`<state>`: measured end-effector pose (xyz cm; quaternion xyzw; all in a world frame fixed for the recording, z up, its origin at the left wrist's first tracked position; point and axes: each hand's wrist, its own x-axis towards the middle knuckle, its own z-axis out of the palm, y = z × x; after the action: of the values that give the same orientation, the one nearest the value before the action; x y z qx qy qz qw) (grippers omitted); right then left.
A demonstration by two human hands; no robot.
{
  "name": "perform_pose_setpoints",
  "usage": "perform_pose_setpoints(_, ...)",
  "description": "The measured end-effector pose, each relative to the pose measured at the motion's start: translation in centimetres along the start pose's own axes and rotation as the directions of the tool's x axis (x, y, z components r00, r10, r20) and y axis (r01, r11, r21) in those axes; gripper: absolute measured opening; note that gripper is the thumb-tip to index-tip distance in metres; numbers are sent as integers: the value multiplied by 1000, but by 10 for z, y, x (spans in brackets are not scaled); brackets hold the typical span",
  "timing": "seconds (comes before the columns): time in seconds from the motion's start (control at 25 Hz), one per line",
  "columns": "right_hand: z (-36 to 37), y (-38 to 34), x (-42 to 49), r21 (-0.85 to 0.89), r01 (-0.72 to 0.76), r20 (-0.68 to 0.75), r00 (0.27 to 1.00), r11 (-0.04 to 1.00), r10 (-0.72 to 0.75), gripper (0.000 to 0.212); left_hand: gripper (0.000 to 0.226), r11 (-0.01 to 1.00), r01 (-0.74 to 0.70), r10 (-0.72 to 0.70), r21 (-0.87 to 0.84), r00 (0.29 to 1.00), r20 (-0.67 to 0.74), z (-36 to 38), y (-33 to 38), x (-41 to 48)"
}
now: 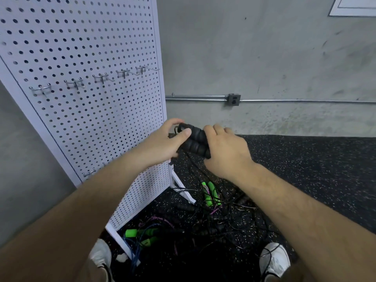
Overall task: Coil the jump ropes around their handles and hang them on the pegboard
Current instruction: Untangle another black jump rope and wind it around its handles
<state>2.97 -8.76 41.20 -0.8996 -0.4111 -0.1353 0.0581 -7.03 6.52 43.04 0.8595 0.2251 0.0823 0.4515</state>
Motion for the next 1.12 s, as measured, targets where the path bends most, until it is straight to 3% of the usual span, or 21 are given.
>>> perform_pose_setpoints(0.08, -2, 11, 5, -21, 58, -6, 998, 998, -58, 62, 72, 837, -70, 135, 543, 988, -81, -16, -11, -4)
perform_pose_setpoints(0.12, -3, 14, 6, -17, 91, -14, 996, 996, -91, 62, 86, 741, -128, 242, 659, 967, -84, -17, -12, -7)
perform_pose_setpoints(0.2, -3, 15, 7, 3, 182, -18, 983, 983, -182, 64, 107, 586, -326, 454, 742, 890, 32, -11, -13, -2)
perform_pose_setpoints(0.24, -2, 13, 7, 31, 220, -27, 975, 975, -219, 66, 106, 493, -397, 527, 775, 844, 97, -7, -14, 3)
perform_pose_setpoints(0.32, -2, 9, 9, 109, 252, -55, 967, 961, -248, 69, 76, 370, -465, 641, 804, 754, 142, -5, -14, 15)
perform_pose_setpoints(0.4, 0, 4, 13, 138, 242, -59, 970, 960, -236, 71, 48, 361, -448, 690, 818, 718, 88, -8, -17, 20)
perform_pose_setpoints(0.44, 2, 3, 15, 143, 223, -53, 975, 964, -218, 72, 42, 406, -417, 669, 813, 742, 46, -7, -20, 19)
perform_pose_setpoints(0.52, 6, 2, 19, 183, 180, -40, 984, 967, -175, 72, 40, 515, -340, 592, 787, 805, -39, -1, -24, 16)
perform_pose_setpoints(0.64, 12, 7, 25, 267, 183, -62, 983, 946, -173, 62, 43, 557, -274, 539, 784, 837, -91, 5, -23, 18)
perform_pose_setpoints(0.72, 14, 10, 26, 284, 200, -86, 979, 938, -183, 56, 46, 515, -251, 560, 820, 823, -99, 4, -24, 21)
perform_pose_setpoints(0.8, 16, 10, 26, 277, 216, -139, 973, 936, -183, 54, 56, 407, -244, 631, 880, 772, -77, 5, -28, 23)
perform_pose_setpoints(0.96, 11, 7, 24, 352, 224, -225, 963, 909, -150, 63, 90, 293, -375, 764, 879, 645, 21, 6, -31, 27)
perform_pose_setpoints(1.04, 8, 7, 20, 498, 200, -228, 969, 844, -95, 70, 93, 296, -415, 770, 861, 637, 42, 2, -28, 28)
perform_pose_setpoints(1.12, 7, 8, 18, 723, 129, -208, 977, 679, 36, 82, 90, 337, -426, 763, 840, 647, 21, -6, -26, 28)
